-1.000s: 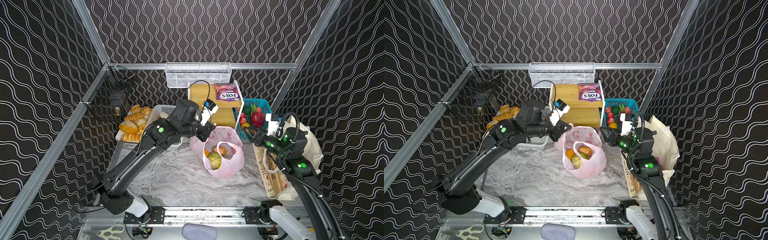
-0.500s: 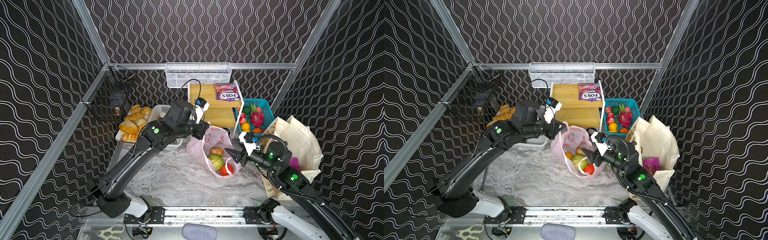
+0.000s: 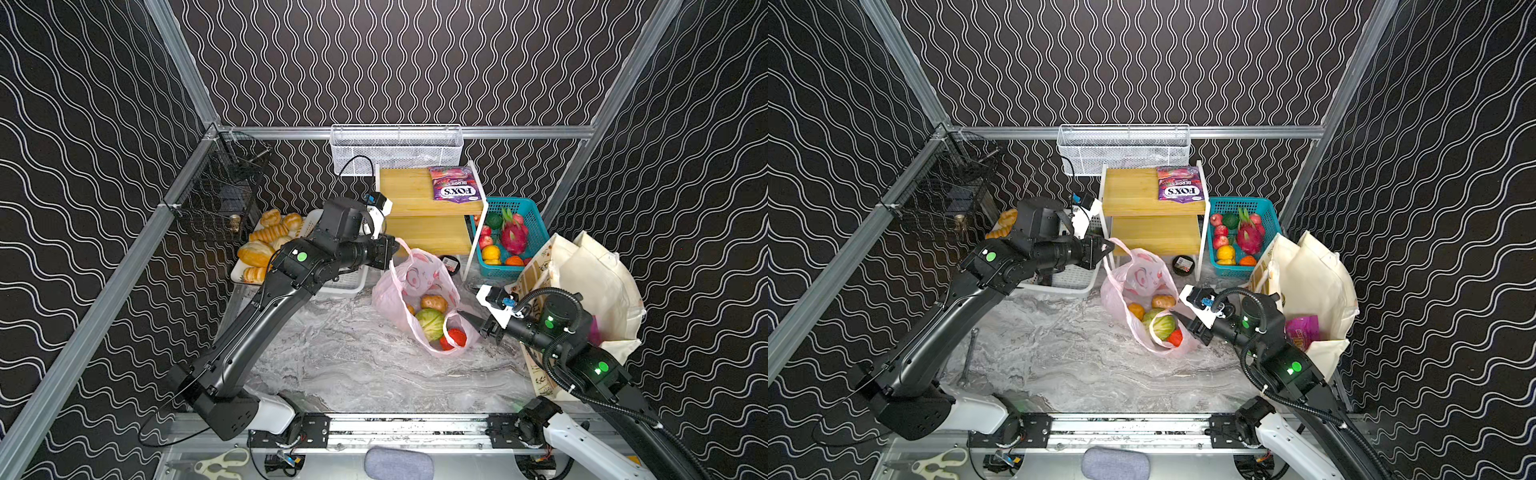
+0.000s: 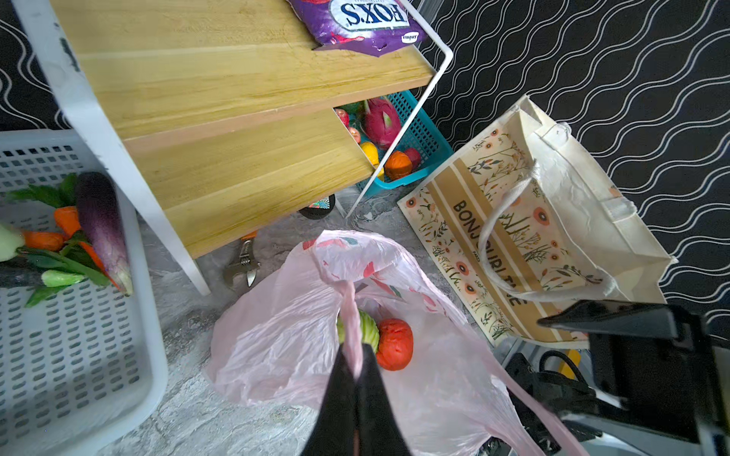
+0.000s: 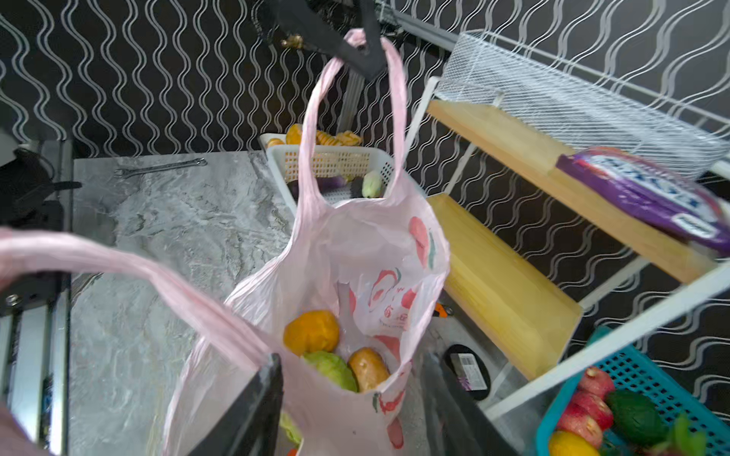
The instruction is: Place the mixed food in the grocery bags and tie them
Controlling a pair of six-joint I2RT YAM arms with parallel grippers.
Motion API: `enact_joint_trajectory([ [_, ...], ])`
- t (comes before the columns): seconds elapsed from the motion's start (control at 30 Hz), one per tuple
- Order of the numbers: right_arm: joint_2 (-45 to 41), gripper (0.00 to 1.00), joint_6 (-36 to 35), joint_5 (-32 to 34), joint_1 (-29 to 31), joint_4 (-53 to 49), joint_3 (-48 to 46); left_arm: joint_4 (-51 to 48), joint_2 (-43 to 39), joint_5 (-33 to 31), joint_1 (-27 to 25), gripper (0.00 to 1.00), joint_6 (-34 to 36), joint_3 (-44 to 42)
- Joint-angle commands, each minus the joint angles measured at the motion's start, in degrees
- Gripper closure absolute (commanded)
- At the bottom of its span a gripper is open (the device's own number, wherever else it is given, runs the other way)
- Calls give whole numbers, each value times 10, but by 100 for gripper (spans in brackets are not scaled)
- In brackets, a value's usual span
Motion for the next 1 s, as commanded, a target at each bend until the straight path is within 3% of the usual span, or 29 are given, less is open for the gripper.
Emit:
enact_joint_trajectory([
  [0.0, 26, 43, -18, -65, 1, 50, 1, 16, -3, 11, 4, 100, -11, -1],
  [0.2, 71, 44, -26, -111, 3, 66, 8, 10, -21, -8, 8, 100, -11, -13],
  [0.5, 22, 40, -98, -85, 3, -73, 34, 6, -25, -14, 14, 100, -8, -19],
  [0.67, 9, 40, -109, -112, 3, -136, 45, 11, -24, -9, 17, 100, -11, -22],
  [0.73, 12, 41, -106, -119, 3, -119, 37, 13, -23, -3, 18, 100, -11, -22],
  [0.87, 32, 43, -70, -100, 3, 20, -2, 13, -25, -3, 17, 100, -12, -26],
  [0.93, 52, 47, -42, -96, 7, 94, -16, 12, -27, -2, 17, 100, -12, -27],
  [0.97, 64, 55, -42, -103, 11, 117, -14, 9, -28, -3, 17, 100, -11, -27],
])
